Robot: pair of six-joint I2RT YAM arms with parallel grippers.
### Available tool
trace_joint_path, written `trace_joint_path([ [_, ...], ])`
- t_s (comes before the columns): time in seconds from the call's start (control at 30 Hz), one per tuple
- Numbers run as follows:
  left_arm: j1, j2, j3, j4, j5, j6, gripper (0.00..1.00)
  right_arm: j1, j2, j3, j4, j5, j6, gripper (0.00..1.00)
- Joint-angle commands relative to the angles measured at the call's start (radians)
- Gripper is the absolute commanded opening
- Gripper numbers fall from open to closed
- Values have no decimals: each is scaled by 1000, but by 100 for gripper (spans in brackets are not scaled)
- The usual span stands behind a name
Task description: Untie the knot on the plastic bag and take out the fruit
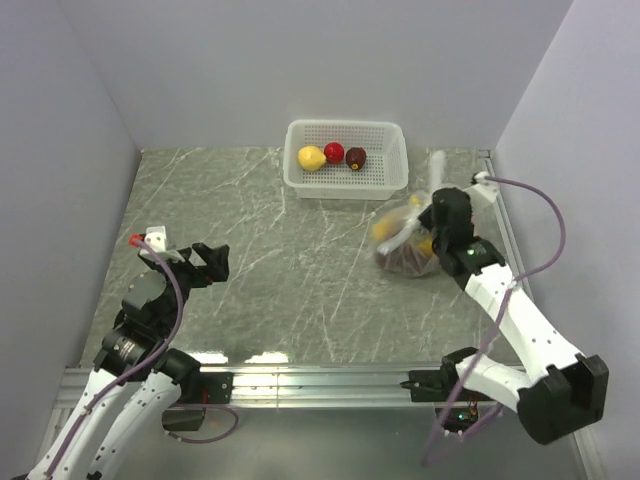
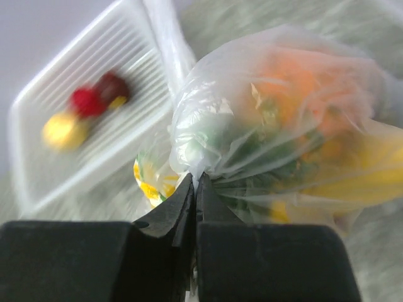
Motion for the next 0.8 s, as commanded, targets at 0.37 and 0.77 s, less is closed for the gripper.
trace_joint_path([
  [0.37,-3,274,127,57,400,-162,99,648,24,-104,311,306,322,0],
  [0.77,-5,354,23,169,523,-352,97,794,211,91,232,158,106,83],
])
